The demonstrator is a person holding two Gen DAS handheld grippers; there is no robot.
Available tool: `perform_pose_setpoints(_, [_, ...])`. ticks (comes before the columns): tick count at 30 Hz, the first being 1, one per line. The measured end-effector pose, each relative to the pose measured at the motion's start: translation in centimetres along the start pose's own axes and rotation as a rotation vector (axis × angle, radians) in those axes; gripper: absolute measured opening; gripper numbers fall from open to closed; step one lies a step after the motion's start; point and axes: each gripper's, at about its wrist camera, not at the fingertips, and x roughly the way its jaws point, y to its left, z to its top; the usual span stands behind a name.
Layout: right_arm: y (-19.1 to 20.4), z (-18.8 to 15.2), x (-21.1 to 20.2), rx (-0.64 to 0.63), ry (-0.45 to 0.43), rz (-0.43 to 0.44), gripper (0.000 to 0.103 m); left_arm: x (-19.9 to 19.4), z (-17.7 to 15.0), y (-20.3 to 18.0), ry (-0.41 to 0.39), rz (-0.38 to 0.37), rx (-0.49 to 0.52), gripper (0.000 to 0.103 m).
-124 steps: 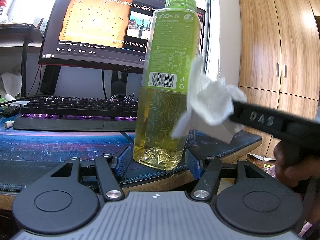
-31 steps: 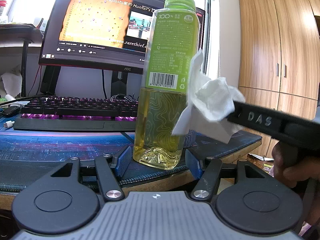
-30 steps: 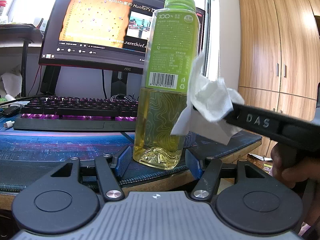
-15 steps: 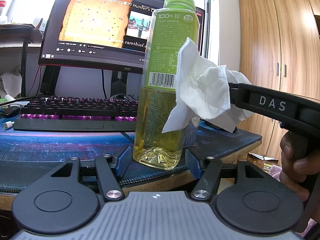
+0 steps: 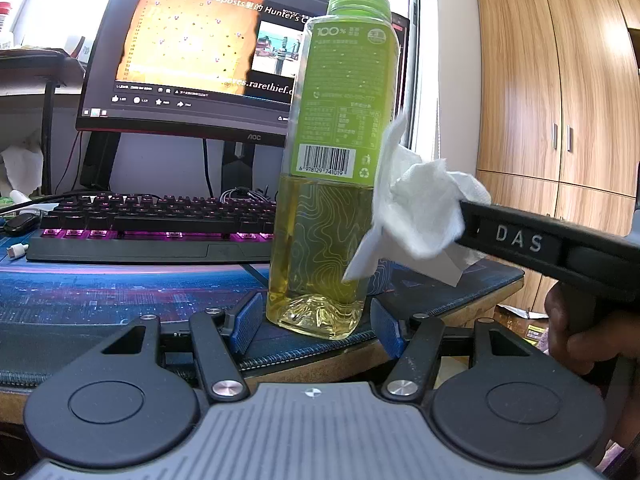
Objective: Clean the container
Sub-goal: 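Continue rubbing the tissue over the bottle side with the left tool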
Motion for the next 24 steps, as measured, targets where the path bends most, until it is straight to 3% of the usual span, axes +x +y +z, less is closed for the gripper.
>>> perform_pose_setpoints(11, [0.9, 1.0, -0.9, -0.025, -0.044, 0.023, 0.008, 0.0, 0.0, 0.0, -0.002, -0.001, -0.002, 0.064])
perform_pose_setpoints(24, [-0.3, -0.3, 0.3, 0.009, 0.011, -0.002, 0.008, -0.1, -0.1, 0.0, -0.005, 0.0, -0.005, 0.064])
